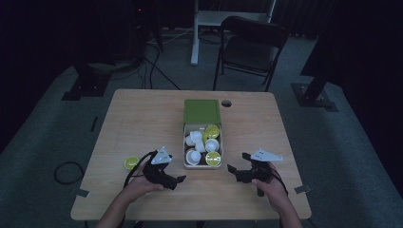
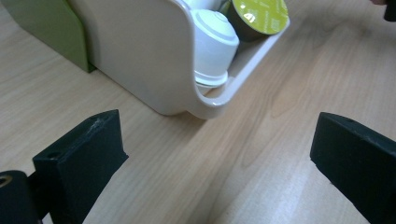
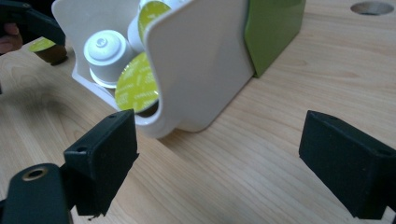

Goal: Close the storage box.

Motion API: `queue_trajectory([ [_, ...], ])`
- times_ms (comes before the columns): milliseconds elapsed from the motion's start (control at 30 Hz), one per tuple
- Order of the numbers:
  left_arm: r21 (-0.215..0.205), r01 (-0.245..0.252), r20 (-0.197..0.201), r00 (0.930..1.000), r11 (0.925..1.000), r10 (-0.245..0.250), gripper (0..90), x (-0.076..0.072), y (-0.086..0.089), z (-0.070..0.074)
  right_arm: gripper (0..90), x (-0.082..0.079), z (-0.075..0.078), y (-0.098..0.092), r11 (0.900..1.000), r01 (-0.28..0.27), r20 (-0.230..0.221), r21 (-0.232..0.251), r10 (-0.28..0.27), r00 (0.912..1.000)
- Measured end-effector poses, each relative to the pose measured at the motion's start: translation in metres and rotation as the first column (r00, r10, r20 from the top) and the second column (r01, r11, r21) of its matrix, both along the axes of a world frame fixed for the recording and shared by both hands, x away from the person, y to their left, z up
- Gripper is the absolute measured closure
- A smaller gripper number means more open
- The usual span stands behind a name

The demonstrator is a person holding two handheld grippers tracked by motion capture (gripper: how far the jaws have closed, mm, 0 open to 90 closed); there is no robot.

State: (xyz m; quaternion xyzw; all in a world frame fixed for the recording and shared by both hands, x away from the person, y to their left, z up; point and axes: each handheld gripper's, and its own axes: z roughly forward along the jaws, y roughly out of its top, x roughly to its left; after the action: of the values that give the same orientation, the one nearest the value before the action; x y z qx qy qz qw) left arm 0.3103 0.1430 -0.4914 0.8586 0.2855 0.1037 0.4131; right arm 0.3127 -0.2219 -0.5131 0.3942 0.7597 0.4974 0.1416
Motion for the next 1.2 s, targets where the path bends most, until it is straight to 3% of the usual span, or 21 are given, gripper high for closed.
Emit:
queue_trajectory([
  [267, -0.006, -0.032, 0.03, 0.999, 0.9995, 0.033, 3.0, 0.011, -0.004, 0.007, 11.2, 0.002, 0.008, 0.012, 0.995, -0.041, 0.009, 0.086, 0.04, 0.9991],
  [500, -0.015, -0.061, 0.043, 0.9972, 0.998, 0.062, 4.1, 0.022, -0.003, 0.011, 13.3, 0.01, 0.009, 0.017, 0.996, -0.063, 0.021, 0.059, 0.061, 0.9979],
  [1200, -0.029, -0.107, 0.046, 0.9931, 0.9938, 0.108, 4.2, 0.049, -0.001, 0.015, 12.0, 0.036, 0.01, 0.019, 0.999, -0.039, 0.003, 0.034, 0.038, 0.9993],
])
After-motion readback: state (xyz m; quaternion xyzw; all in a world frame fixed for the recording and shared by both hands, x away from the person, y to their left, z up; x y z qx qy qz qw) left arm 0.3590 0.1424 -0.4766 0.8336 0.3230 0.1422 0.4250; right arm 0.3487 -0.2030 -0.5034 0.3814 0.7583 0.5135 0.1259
